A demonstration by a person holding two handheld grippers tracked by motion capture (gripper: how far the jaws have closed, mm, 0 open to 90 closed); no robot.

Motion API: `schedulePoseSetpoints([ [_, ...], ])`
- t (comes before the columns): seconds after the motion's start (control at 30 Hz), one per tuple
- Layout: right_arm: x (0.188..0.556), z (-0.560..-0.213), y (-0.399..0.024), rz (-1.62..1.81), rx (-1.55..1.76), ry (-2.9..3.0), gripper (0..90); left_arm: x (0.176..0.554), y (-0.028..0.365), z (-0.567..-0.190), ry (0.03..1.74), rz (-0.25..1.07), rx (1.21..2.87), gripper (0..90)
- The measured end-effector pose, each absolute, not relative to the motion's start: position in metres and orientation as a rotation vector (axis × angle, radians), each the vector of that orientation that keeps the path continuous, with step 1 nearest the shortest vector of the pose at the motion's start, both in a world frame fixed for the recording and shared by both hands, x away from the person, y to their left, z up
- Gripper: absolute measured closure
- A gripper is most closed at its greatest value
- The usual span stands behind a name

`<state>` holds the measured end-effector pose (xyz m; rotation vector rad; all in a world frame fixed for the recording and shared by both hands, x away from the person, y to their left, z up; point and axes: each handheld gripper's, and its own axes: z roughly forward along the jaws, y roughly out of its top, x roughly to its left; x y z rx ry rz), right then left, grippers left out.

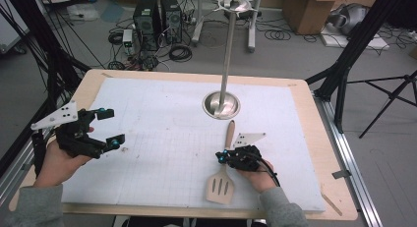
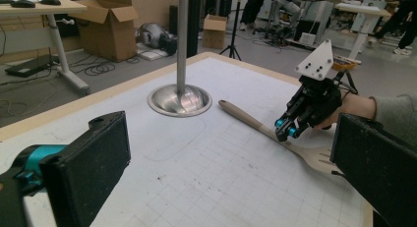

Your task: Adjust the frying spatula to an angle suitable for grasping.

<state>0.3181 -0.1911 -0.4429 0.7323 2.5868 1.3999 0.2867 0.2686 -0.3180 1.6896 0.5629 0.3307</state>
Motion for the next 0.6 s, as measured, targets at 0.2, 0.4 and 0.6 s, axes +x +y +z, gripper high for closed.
schedulePoseSetpoints([
  [0.2,0.318,-0.445,-0.188,1.373,0.766,2.587,89.3,0.287,0.27,-0.318,0.564,0.331,1.688,2.2],
  [0.4,0.317,-0.448,-0.183,1.297,0.747,2.632,89.3,0.287,0.271,-0.318,0.567,0.331,1.686,2.1],
  [0.6,0.315,-0.447,-0.179,1.208,0.72,2.664,89.9,0.287,0.27,-0.318,0.57,0.328,1.686,2.2],
])
